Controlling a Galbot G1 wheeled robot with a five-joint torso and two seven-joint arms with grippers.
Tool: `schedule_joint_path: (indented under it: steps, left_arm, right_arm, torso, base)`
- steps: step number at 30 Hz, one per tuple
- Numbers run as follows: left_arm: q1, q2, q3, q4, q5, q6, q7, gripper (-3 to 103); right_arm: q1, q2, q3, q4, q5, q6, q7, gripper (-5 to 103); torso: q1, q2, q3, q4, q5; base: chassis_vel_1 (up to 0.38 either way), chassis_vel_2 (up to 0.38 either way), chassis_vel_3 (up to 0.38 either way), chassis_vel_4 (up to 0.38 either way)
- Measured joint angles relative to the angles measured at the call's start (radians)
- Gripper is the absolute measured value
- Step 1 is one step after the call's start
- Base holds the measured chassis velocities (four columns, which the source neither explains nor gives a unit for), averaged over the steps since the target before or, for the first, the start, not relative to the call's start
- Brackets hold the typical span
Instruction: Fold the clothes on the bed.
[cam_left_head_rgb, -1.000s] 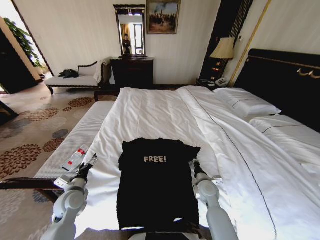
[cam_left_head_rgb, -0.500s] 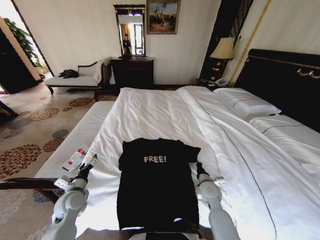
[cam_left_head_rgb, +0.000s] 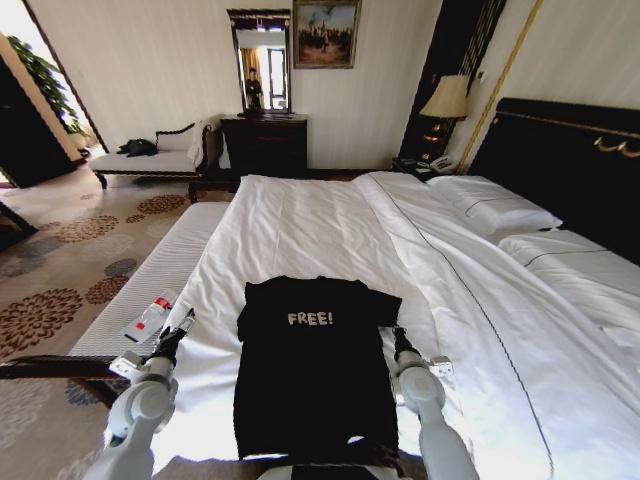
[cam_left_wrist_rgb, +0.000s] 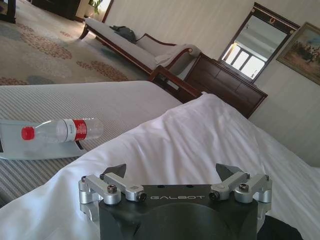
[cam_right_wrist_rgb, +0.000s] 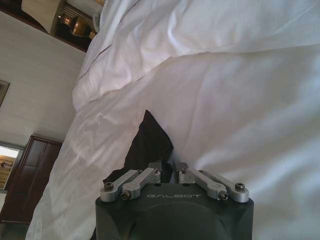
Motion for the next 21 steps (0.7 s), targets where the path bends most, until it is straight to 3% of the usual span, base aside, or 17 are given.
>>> schedule_joint_path:
  steps: [7, 14, 15, 21]
  left_arm:
    - [-0.001, 0.003, -0.005, 0.002, -0.001, 0.000, 0.000, 100]
    - [-0.005, 0.031, 0.003, 0.012, -0.001, 0.004, 0.000, 100]
    - [-0.011, 0.044, 0.011, 0.016, 0.001, 0.009, 0.000, 100]
    - [-0.054, 0.096, 0.091, 0.082, 0.017, 0.030, -0.002, 100]
  right_arm:
    - [-0.030, -0.014, 0.012, 0.048, -0.148, 0.030, 0.007, 41]
    - [-0.028, -0.035, 0.050, 0.107, -0.130, 0.049, 0.052, 68]
    - [-0.026, -0.038, 0.054, 0.116, -0.130, 0.049, 0.056, 68]
    - [-0.029, -0.043, 0.047, 0.159, -0.194, 0.050, 0.042, 95]
  torso:
    - [0.000, 0.000, 0.000, 0.0000, 0.0000]
    - [0.000, 0.000, 0.000, 0.0000, 0.0000]
    - [0.000, 0.000, 0.000, 0.0001, -0.0001]
    - [0.000, 0.000, 0.000, 0.0000, -0.0003]
  base:
    - [0.000, 0.000, 0.000, 0.000]
    - [0.000, 0.000, 0.000, 0.000]
    - [0.000, 0.000, 0.000, 0.000]
    - [0.000, 0.000, 0.000, 0.000]
